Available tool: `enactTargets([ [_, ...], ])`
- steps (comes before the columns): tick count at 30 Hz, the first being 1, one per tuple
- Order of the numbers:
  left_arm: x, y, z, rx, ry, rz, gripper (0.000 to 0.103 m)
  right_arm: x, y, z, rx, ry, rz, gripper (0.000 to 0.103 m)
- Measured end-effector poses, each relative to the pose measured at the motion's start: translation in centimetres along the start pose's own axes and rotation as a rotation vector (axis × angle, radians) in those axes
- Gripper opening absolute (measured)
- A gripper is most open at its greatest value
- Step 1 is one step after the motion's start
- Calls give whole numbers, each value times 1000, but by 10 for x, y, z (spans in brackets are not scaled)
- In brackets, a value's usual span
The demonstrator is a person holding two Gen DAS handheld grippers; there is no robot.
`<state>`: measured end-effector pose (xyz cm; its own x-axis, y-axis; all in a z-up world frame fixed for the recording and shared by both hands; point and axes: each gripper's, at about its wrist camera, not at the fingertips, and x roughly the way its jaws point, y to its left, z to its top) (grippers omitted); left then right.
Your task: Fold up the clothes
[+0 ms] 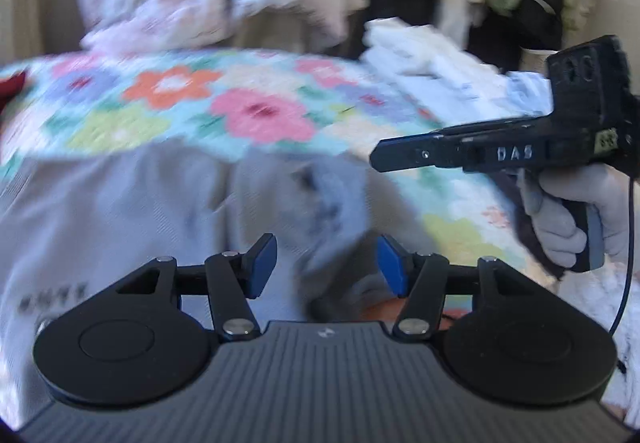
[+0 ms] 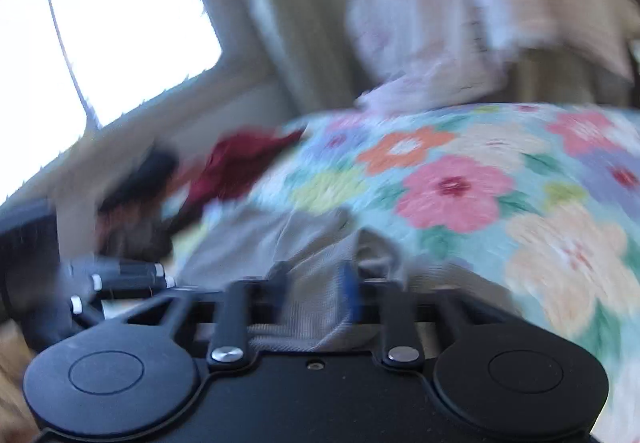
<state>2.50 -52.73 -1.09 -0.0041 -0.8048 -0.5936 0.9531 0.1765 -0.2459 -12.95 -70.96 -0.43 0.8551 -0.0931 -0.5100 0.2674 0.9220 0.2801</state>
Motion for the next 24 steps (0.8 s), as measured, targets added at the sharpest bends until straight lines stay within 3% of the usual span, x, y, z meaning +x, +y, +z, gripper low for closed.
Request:
enactTargets([
  [3,4,13,-8,-62,4,-29,51,32,7,-3,-84,117,-80,18],
  [5,8,17,-12,-85,10,-60,48,51,8,-8,-130,200,-131,34],
  [6,12,17,-13,-82,17,-65,46,56,6,-12,-139,252,-139,37],
  [8,18,17,-15,-73,29,-69,46,58,1,-23,-128,359,-124,37],
  [10,21,15,-17,-65,28,-80,46,48,-2,-35,-94,400,-81,36],
  [12,23,13,-18,-64,23,-94,45,35,-9,-44,-38,406,-43,29],
  [15,26,11,-21,-62,25,-98,46,21,-13,-46,-27,367,-29,29],
  [20,28,7,-25,-58,34,-100,46,0,-11,-25,-31,149,19,31],
  [24,28,5,-26,-56,35,-101,46,24,-13,-20,-72,183,-39,31],
])
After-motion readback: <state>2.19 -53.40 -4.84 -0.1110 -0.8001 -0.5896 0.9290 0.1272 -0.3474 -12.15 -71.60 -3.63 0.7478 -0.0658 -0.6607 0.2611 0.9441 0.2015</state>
